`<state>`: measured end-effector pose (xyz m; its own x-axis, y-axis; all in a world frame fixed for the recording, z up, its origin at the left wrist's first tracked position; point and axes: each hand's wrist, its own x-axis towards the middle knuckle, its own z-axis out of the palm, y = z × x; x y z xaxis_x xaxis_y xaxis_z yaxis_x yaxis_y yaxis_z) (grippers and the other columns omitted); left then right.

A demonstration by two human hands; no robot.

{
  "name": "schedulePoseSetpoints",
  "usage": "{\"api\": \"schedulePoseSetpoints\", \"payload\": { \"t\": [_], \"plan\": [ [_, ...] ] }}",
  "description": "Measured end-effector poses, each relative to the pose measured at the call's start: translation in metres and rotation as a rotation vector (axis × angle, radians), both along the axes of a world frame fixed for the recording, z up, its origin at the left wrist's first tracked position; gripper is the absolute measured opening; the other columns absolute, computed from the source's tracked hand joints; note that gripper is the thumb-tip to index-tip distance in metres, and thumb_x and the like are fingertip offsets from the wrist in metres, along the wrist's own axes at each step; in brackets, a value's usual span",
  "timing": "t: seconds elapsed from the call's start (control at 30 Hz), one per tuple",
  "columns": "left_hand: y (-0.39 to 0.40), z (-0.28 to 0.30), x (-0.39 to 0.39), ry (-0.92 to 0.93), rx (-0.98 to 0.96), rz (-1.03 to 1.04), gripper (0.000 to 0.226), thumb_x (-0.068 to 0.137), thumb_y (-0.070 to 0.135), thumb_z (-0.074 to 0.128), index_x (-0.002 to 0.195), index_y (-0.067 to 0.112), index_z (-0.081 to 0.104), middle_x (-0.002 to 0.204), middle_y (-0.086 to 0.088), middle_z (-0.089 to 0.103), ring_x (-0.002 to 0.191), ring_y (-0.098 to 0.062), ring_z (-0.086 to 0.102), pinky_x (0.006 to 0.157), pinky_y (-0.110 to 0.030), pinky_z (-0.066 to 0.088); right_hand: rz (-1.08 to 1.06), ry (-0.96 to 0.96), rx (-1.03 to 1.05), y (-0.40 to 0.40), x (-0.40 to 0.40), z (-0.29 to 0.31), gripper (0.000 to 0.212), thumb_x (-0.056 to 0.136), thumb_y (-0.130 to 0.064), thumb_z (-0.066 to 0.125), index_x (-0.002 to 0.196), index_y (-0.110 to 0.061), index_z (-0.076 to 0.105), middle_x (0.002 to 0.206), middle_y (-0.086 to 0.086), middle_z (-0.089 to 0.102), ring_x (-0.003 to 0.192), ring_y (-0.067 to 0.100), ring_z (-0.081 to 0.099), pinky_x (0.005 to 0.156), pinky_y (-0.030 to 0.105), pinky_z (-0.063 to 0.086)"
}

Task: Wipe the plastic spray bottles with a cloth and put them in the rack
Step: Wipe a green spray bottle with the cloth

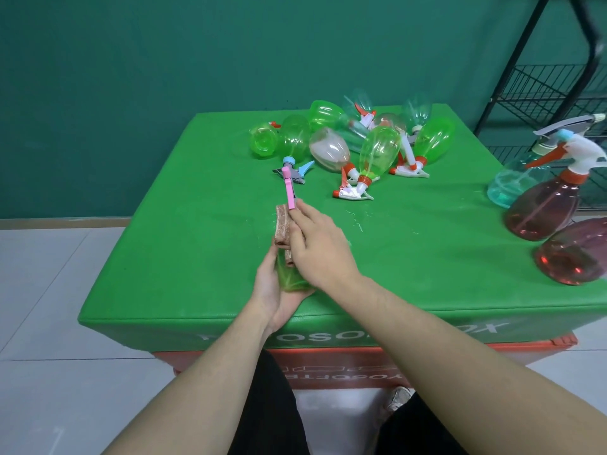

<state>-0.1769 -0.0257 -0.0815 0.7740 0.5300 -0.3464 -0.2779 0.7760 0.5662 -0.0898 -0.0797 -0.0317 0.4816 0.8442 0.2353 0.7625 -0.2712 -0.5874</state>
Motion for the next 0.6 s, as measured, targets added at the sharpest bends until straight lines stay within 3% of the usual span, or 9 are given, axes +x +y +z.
{"api": "schedulePoseSetpoints", "payload": {
  "t": [0.07,0.1,0.23,0.37,0.5,0.6],
  "plan": [
    [0.000,0.000,-0.001,-0.008,-0.004,0.007,0.044,0.108,0.040,0.036,0.128,0.014,0.065,0.122,-0.016,0.072,0.103,-0.029,0.073,0.079,-0.046,0.061,0.054,-0.055,0.000,-0.006,-0.003,-0.006,0.046,0.106,-0.030,0.035,0.150,-0.022,0.048,0.159,-0.002,0.042,0.144,0.017,0.037,0.121,0.042,0.029],
    [0.000,0.000,-0.001,-0.008,-0.005,0.004,0.044,0.108,0.041,0.037,0.130,0.014,0.065,0.123,-0.016,0.071,0.105,-0.028,0.073,0.078,-0.044,0.061,0.076,-0.081,0.011,-0.008,-0.002,-0.009,0.047,0.105,-0.030,0.036,0.149,-0.022,0.051,0.157,-0.001,0.044,0.143,0.018,0.038,0.121,0.042,0.029],
    [-0.002,0.002,0.000,0.002,0.013,0.010,0.052,0.106,0.049,0.040,0.129,0.013,0.070,0.136,-0.014,0.065,0.124,-0.027,0.064,0.098,-0.043,0.054,0.188,-0.202,0.032,-0.023,0.000,-0.021,0.050,0.104,-0.031,0.030,0.148,-0.020,0.051,0.157,0.002,0.044,0.148,0.023,0.033,0.122,0.046,0.026],
    [-0.004,0.003,0.001,0.039,0.033,-0.018,0.068,0.100,0.064,0.036,0.100,0.015,0.083,0.121,-0.014,0.072,0.107,-0.025,0.072,0.083,-0.036,0.060,0.266,-0.333,0.036,-0.042,-0.003,-0.032,0.048,0.106,-0.031,0.033,0.150,-0.020,0.047,0.162,0.005,0.037,0.153,0.030,0.022,0.124,0.050,0.022],
    [-0.001,0.003,-0.002,0.069,0.021,-0.080,0.080,0.084,0.075,0.046,0.105,0.005,0.080,0.122,-0.023,0.070,0.109,-0.033,0.071,0.095,-0.042,0.058,0.325,-0.427,0.159,-0.057,-0.003,-0.046,0.044,0.102,-0.018,0.052,0.146,-0.015,0.052,0.157,0.010,0.043,0.150,0.037,0.028,0.120,0.053,0.029],
    [-0.001,0.004,-0.003,0.076,0.011,-0.079,0.081,0.082,0.073,0.050,0.105,0.001,0.079,0.118,-0.026,0.070,0.103,-0.035,0.072,0.092,-0.043,0.060,0.312,-0.413,0.198,-0.063,-0.007,-0.052,0.046,0.100,-0.014,0.057,0.145,-0.015,0.053,0.156,0.008,0.044,0.150,0.035,0.028,0.119,0.053,0.031]
  ]
}}
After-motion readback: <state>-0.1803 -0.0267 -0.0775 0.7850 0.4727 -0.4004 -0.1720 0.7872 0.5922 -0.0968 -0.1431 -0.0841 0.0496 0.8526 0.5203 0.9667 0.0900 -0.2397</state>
